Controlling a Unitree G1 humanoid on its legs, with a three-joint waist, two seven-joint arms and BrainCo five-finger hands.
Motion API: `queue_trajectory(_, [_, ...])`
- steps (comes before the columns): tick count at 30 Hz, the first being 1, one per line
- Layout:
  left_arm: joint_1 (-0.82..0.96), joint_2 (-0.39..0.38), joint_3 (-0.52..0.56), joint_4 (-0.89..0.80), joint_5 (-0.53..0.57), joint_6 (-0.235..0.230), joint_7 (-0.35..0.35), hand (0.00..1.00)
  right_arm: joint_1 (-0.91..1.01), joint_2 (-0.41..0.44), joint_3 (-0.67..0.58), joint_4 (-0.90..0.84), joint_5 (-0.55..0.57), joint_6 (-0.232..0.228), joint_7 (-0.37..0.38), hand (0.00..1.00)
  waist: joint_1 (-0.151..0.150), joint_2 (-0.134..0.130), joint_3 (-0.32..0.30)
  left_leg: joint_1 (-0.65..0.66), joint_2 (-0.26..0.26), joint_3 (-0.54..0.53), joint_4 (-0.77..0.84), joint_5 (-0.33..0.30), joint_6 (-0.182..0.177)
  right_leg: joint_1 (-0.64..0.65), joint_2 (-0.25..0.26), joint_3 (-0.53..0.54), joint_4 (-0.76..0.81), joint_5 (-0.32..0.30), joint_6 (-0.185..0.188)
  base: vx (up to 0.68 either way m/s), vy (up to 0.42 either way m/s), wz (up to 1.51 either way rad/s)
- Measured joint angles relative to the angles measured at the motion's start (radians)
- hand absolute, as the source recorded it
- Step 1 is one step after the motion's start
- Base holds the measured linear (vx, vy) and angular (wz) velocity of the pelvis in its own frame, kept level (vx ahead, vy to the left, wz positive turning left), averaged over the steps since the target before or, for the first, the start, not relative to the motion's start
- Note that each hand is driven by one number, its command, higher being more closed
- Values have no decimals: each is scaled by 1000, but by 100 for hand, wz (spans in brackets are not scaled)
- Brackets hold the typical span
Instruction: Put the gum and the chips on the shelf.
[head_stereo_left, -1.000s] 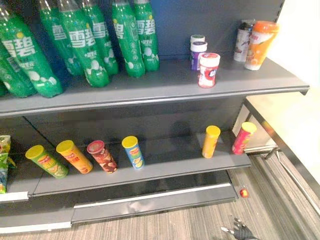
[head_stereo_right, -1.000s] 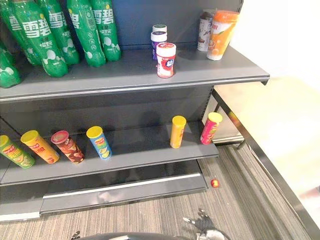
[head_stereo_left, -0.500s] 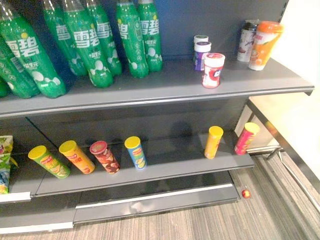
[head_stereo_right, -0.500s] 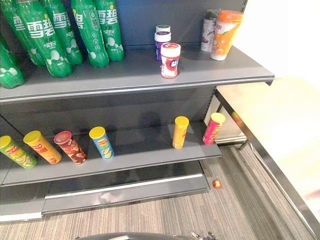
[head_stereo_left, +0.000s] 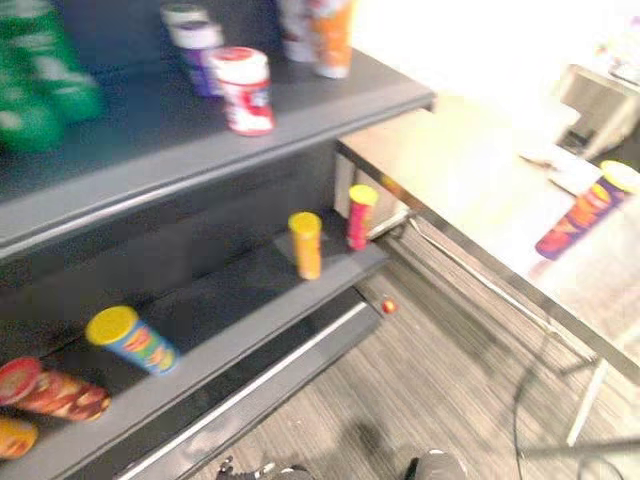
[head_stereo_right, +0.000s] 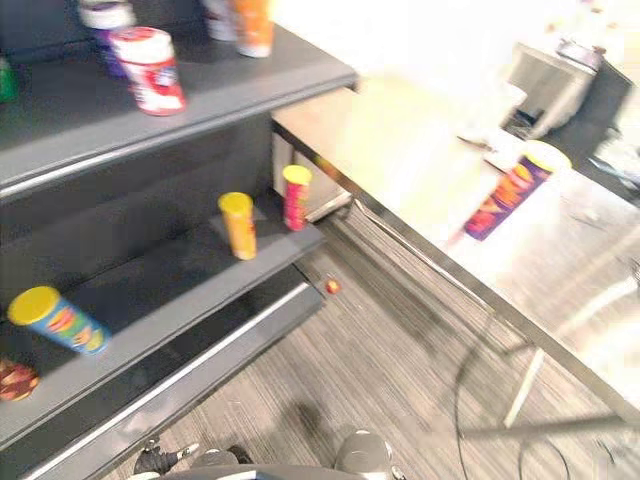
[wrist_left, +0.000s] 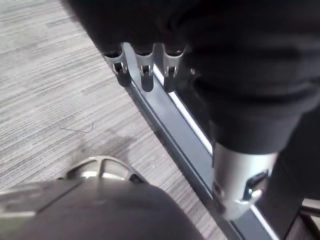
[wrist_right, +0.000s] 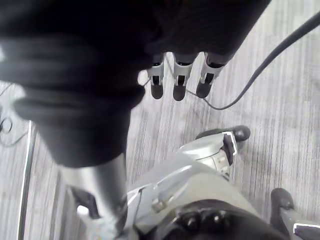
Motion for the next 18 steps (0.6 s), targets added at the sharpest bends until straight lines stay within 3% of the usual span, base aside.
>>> queue_trajectory(1, [-11, -1, 3, 5, -16, 7, 4, 0, -13, 3, 1, -1, 0, -2, 0, 0, 0, 8, 8, 0, -6, -4, -13, 10, -17, 5, 36, -4, -66, -5, 14, -91, -191, -140])
queue_trajectory(3, [-8, -25, -3, 9, -24, 9, 3, 0, -30, -11, 3, -4, 0, -22, 4, 0, 8, 45, 1, 1, -3, 2, -80, 66, -27, 14, 83, -9, -184, 0, 5, -146, -139, -124])
queue_trajectory(4, [-9, -25, -9, 10, -24, 16, 2, 0, -39, -16, 2, -4, 0, -23, 5, 0, -9, 48, -2, 5, -7, 26, -97, 79, -32, 22, 97, -8, -237, -8, 12, -146, -202, -73])
queue_trajectory(7, [-24, -19, -23, 0, -24, 23, 0, 0, -39, -14, 4, -3, 0, -22, -3, 0, 1, 39, -4, 31, -22, 86, -142, 122, -45, 25, 125, -7, -321, -13, 19, -90, -153, -58])
queue_trajectory(10, [-21, 2, -28, 0, -24, 34, 0, 0, -39, 0, 14, -2, 0, -22, -4, 0, -1, 6, -17, 37, -41, 115, -147, 134, -49, 40, 126, -7, -385, -47, 65, -76, -111, -30])
queue_trajectory(12, [-21, 5, -31, 0, -24, 42, 0, 0, -39, 2, 21, -2, 0, -22, -4, 0, -1, -2, -23, 39, -50, 124, -147, 140, -50, 44, 121, -10, -403, -71, 85, -89, -80, -14])
queue_trajectory(18, [-15, 4, -30, 9, -30, 42, 11, 0, -40, 1, 20, -2, 10, -30, -4, 0, -22, 4, -22, 38, -13, 109, -112, 155, -53, 55, 141, -16, -398, -98, 65, -104, -33, 2])
